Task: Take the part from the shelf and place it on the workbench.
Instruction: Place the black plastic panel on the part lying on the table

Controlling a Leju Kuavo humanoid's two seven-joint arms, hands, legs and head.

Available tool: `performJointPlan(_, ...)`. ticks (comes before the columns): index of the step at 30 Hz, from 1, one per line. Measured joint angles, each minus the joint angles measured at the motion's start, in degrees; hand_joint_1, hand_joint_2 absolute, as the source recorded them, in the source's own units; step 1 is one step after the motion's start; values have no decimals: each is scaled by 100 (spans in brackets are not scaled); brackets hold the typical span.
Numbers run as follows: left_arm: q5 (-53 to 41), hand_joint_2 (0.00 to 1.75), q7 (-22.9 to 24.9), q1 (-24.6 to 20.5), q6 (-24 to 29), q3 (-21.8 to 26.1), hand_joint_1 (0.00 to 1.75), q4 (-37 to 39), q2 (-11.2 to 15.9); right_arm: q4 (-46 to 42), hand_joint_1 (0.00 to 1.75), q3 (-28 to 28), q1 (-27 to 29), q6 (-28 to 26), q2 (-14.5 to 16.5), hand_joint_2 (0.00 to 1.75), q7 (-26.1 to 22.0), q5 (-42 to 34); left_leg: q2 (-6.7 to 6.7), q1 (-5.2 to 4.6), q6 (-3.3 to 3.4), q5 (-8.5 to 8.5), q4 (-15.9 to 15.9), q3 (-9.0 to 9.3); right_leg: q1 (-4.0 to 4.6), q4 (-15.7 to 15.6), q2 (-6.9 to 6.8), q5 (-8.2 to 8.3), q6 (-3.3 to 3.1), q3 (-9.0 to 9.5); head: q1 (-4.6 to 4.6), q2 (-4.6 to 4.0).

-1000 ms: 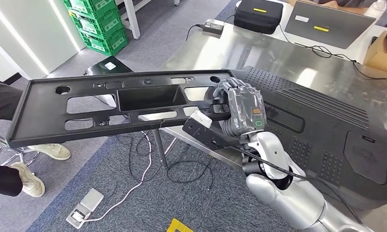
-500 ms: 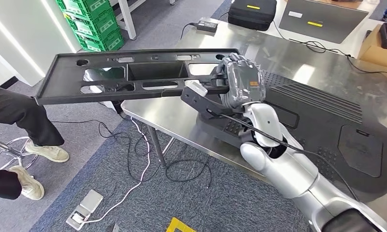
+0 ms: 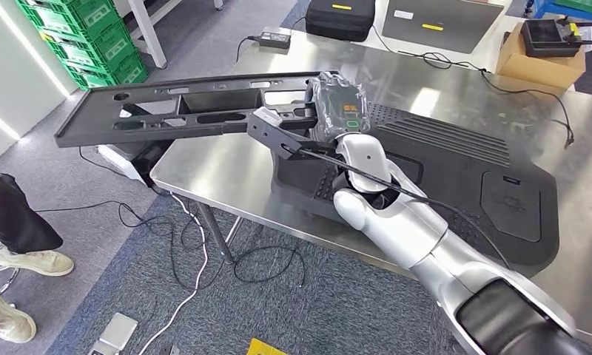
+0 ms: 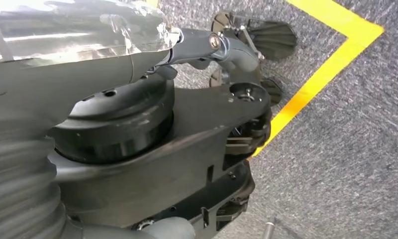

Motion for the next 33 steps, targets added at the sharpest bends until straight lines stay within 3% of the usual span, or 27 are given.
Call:
performJointPlan(2, -4, 175, 0, -14, 0, -10, 0, 0, 2, 185, 175, 19, -74, -11, 16, 175, 3, -20, 55, 7, 74, 27, -48, 26, -11, 108, -53, -79, 54, -44, 20, 0)
performJointPlan(3, -14, 175, 0, -23, -1, -14, 0, 0, 3, 265, 175, 28, -109, -14, 22, 175, 10, -19, 83, 13, 108, 39, -74, 40, -12, 299, -118, -193, 79, -129, 46, 0)
performJointPlan(6, -49, 175, 0, -33, -3, -22, 0, 0, 4, 481, 175, 58, -164, -18, 51, 175, 57, -8, 159, 5, 154, 35, -88, 53, -19, 1344, -275, -667, 122, -639, 143, 0)
performJointPlan(8, -74, 175, 0, -34, -5, -27, 0, 0, 4, 649, 175, 80, -187, -17, 78, 175, 112, 24, 212, 2, 160, 24, -87, 61, -31, 1716, -291, -711, 127, -846, 182, 0)
performJointPlan(9, -88, 175, -2, -38, -11, -31, 0, 0, 4, 756, 175, 95, -223, -14, 93, 175, 155, 54, 236, 2, 155, 16, -83, 68, -37, 1549, -303, -558, 123, -779, 207, 0)
performJointPlan(12, -127, 175, -22, -61, -45, -58, 0, 0, 3, 1101, 175, 143, -420, 7, 145, 175, 265, 150, 290, -15, 108, -19, -67, 86, -9, 301, -480, 13, 62, -193, 289, 0)
performJointPlan(13, -136, 175, -28, -68, -53, -67, 0, 0, 3, 1194, 175, 151, -477, 14, 165, 175, 283, 169, 306, -26, 82, -27, -63, 88, 11, 68, -527, 70, 37, -90, 303, 0)
performJointPlan(16, -155, 175, -35, -77, -57, -81, 0, 0, 3, 1422, 175, 162, -587, 48, 223, 175, 316, 204, 373, -44, -11, -55, -63, 114, 33, -50, -474, 65, -32, -41, 289, 0)
performJointPlan(18, -163, 175, -35, -86, -57, -87, 0, 0, 5, 1584, 175, 168, -677, 109, 266, 175, 343, 233, 359, -38, -70, -187, 106, 83, 8, -89, -427, 79, -90, -1, 273, 0)
performJointPlan(21, -186, 175, -35, -93, -57, -102, 0, 0, 7, 1822, 175, 187, -791, 282, 351, 175, 398, 222, 284, -23, -122, -690, 1112, -373, 4, -104, -346, 74, -149, 32, 178, 0)
performJointPlan(22, -199, 175, -33, -94, -57, -109, 0, 0, 7, 1902, 175, 196, -806, 350, 377, 175, 424, 201, 272, -19, -131, -808, 1465, -558, 11, -100, -309, 70, -158, 37, 145, 0)
performJointPlan(23, -209, 175, -28, -95, -58, -114, 0, 0, 7, 1966, 175, 202, -812, 398, 396, 175, 450, 184, 268, -17, -135, -822, 1645, -664, 15, -94, -272, 66, -162, 41, 122, 0)
performJointPlan(24, -217, 175, -20, -97, -60, -116, 0, 0, 9, 2032, 175, 208, -828, 439, 415, 175, 475, 172, 265, -15, -135, -709, 1586, -659, 14, -86, -231, 59, -162, 46, 104, 0)
performJointPlan(25, -225, 175, -12, -100, -62, -118, 0, 0, 15, 2106, 175, 214, -860, 476, 433, 175, 503, 166, 258, -9, -130, -505, 1318, -556, 11, -73, -184, 50, -157, 50, 83, 0)
performJointPlan(27, -234, 175, -2, -112, -73, -125, 0, 0, 28, 2238, 175, 232, -958, 537, 466, 175, 558, 167, 173, 11, -113, -92, 511, -209, 5, -39, -100, 23, -125, 47, 39, 0)
performJointPlan(28, -239, 175, -1, -123, -83, -131, 0, 0, 32, 2291, 175, 241, -1008, 566, 475, 175, 590, 166, 118, 13, -98, 7, 216, -88, 4, -17, -64, 12, -103, 31, 22, 0)
performJointPlan(30, -254, 175, 2, -141, -103, -151, 0, 0, 33, 2349, 175, 251, -1061, 610, 479, 175, 651, 161, 52, 3, -59, 14, 18, -12, 5, -2, -14, 12, -56, -1, 16, 0)
performJointPlan(33, -285, 175, 14, -158, -122, -172, 0, 0, 36, 2427, 175, 262, -1093, 673, 453, 175, 741, 158, 120, 1, 43, 44, -42, 8, -8, 30, -10, -22, 18, -24, 28, 0)
